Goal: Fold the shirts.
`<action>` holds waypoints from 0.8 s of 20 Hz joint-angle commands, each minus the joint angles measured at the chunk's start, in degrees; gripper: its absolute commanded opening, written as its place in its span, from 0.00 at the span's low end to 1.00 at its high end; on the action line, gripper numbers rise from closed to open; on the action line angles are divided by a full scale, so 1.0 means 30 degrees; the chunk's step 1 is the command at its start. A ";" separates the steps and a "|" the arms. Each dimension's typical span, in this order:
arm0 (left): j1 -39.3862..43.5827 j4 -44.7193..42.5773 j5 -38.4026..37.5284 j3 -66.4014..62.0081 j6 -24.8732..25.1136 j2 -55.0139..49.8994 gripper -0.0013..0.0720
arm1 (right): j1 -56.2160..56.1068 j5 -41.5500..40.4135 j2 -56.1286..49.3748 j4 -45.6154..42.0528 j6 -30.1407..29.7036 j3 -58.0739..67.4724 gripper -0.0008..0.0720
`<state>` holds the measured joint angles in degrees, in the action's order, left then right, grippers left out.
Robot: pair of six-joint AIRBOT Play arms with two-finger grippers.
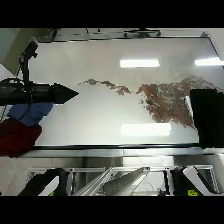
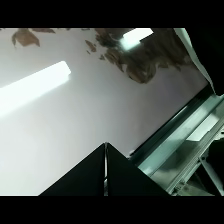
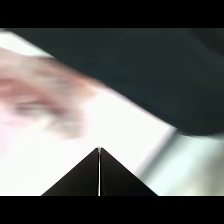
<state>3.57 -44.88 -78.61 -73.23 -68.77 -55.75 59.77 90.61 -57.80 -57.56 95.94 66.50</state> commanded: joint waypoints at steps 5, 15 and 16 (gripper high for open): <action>0.1290 -0.0029 0.0765 0.0051 -0.0401 -0.0007 0.06 | -0.9355 -0.5909 0.3133 0.3759 -0.0561 -0.0765 0.04; 0.2637 -0.0211 0.0699 0.3053 -0.0379 0.0029 0.06 | -2.1158 -1.0571 0.3934 0.4299 -0.1996 -0.5406 0.04; 0.2404 -0.0197 0.0685 0.3053 -0.0379 0.0036 0.06 | -2.1150 -1.0571 0.3796 0.4488 -0.1996 -0.5406 0.04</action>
<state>11.31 -45.19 -76.42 -65.21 -70.00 -55.70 -0.27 60.90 -45.45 -45.71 90.32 51.24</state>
